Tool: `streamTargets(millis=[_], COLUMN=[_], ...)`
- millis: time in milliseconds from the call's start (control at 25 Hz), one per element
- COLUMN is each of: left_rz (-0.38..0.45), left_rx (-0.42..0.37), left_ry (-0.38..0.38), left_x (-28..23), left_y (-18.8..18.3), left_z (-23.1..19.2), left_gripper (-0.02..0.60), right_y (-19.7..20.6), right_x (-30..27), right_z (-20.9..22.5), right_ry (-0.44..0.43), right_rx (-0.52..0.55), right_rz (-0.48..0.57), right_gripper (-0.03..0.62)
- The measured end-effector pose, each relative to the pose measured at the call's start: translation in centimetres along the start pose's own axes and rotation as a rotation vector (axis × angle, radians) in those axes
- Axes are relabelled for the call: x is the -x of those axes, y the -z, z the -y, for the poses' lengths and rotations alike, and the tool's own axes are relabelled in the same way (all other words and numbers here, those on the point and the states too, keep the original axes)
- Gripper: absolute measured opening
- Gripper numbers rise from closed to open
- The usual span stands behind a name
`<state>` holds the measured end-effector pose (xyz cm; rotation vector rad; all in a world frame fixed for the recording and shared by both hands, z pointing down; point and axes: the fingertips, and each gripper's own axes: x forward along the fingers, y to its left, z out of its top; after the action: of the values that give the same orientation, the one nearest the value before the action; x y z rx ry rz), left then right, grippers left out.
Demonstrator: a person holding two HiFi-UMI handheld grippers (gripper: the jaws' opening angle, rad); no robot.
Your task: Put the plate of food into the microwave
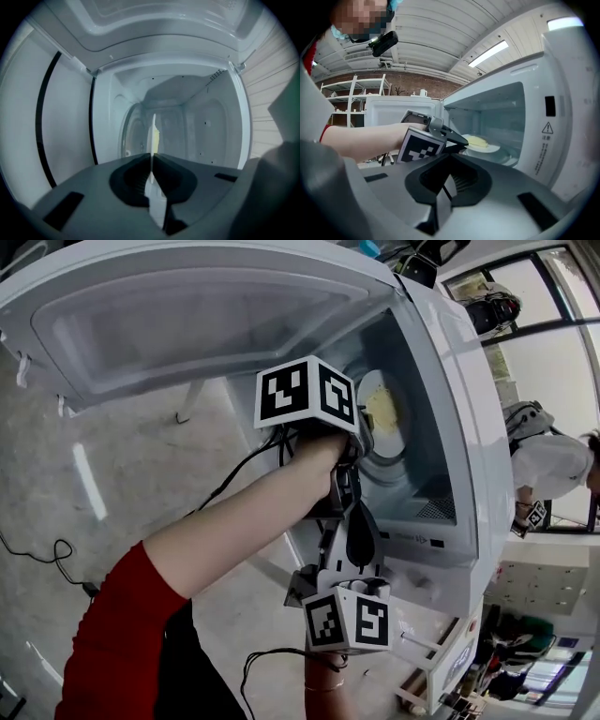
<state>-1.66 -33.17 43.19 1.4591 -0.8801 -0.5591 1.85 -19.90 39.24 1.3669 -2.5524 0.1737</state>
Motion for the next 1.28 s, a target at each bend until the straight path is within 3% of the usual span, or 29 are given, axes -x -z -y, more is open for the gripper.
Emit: streamTargets(millis=[800,1120,1280], left_rz=[-0.086,-0.127,-0.125], left_rx=[-0.103,-0.208,-0.329], left_ry=[-0.138,-0.209,-0.253], left_x=[-1.9,-2.3,-2.7], left_y=[-0.3,-0.4,-1.3], left_z=[0.4,0.3,0.4], left_gripper=[0.029,0.031,0.044], right_y=[2.2,2.3,2.0], right_x=[-3.4,-4.1,-4.1], right_z=[1.1,1.2,1.2], right_ry=[-0.029,-0.043,-0.041], right_rx=[-0.013,-0.018,-0.012], right_rz=[-0.146,-0.176,-0.172], right_gripper=[0.014,0.014,0.015])
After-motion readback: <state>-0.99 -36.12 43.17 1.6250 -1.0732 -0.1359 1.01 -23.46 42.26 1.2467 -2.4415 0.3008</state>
